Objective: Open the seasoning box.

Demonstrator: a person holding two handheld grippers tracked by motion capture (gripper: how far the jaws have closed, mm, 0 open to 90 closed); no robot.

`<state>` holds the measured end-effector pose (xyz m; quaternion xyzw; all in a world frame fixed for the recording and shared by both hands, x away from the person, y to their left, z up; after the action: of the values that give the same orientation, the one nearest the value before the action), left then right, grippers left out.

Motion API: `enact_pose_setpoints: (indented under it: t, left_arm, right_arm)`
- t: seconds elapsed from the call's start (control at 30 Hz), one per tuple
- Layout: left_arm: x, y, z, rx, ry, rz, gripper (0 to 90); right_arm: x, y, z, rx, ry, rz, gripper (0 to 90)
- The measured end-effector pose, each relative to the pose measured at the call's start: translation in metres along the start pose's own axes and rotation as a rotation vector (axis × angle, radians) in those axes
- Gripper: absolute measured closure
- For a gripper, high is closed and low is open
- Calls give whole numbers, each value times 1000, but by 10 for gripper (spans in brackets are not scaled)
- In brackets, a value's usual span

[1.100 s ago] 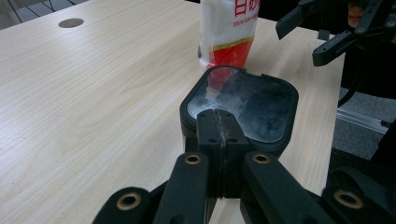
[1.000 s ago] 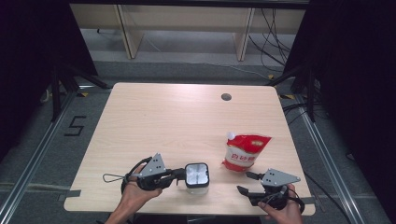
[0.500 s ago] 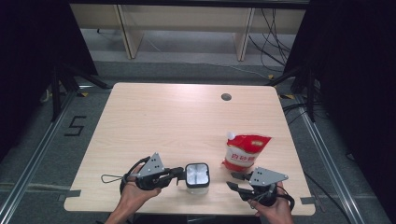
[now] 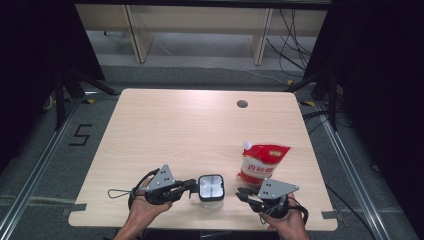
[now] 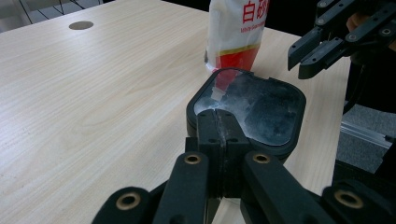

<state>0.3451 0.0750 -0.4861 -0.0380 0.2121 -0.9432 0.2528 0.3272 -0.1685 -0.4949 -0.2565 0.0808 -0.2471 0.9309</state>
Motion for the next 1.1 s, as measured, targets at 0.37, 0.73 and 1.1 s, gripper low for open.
enact_pose_setpoints:
  t: [0.37,0.73,1.1]
  left_arm:
    - [0,1,-1,15,-15,0,890]
    - [0,0,-2,27,-15,-3,891]
    - [-1,-2,-2,40,6,-33,785]
  right_arm:
    - [-4,10,5,-15,-33,29,852]
    - [-7,20,11,-29,-74,49,880]
    - [-12,26,19,-22,-108,44,881]
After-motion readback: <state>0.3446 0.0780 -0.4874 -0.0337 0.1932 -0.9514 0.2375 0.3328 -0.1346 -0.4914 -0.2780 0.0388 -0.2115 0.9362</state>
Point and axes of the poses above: each handheld gripper's, and its own axes: y roughly forward along the jaws, z roughly out of its top, x roughly to its right, the point moved 6 cm from there along y, roughly forward along the jaws, and after that the axes turned 6 degrees about y, right-handed, at the moved point
